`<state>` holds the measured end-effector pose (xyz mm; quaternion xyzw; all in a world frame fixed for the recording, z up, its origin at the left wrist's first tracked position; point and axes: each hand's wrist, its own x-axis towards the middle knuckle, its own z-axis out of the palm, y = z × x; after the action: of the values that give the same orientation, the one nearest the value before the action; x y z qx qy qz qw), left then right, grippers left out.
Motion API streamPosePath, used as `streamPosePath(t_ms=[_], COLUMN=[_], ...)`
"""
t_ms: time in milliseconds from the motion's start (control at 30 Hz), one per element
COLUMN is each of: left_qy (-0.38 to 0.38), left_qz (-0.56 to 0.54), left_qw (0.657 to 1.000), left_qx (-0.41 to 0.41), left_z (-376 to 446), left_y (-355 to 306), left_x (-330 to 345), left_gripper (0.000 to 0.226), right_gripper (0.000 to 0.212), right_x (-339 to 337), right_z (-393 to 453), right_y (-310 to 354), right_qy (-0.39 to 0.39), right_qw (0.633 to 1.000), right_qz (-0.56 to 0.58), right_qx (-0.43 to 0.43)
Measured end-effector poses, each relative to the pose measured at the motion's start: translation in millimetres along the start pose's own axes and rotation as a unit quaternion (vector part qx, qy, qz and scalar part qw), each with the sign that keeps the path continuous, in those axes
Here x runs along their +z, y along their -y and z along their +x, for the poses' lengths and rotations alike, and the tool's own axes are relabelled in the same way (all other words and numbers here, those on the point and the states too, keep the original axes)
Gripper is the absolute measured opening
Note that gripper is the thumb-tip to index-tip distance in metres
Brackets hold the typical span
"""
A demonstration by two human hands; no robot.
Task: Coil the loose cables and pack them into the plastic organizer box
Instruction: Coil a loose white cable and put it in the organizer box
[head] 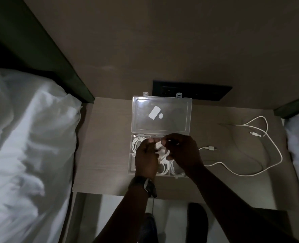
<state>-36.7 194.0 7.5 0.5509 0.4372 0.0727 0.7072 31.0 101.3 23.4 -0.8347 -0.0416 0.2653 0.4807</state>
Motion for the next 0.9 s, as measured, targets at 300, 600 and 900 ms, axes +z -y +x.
streamPosePath(t_ms=[300,600,900], left_qy=[0.043,0.047,0.088], left_qz=[0.412,0.474,0.598], left_qw=[0.870,0.841,0.757], left_qx=[0.267,0.256,0.248], left_z=[36,34,37], left_y=[27,44,35], left_x=[-19,-22,-13], left_gripper=[0.041,0.058,0.057], right_gripper=[0.012,0.010,0.014], right_x=[20,21,16], right_z=[48,48,48], right_y=[-29,-48,-66], right_qy=[-0.031,0.006,0.057], right_qw=[0.997,0.924,0.838], right_qz=[-0.054,-0.313,-0.460], right_qx=[0.037,-0.220,-0.288])
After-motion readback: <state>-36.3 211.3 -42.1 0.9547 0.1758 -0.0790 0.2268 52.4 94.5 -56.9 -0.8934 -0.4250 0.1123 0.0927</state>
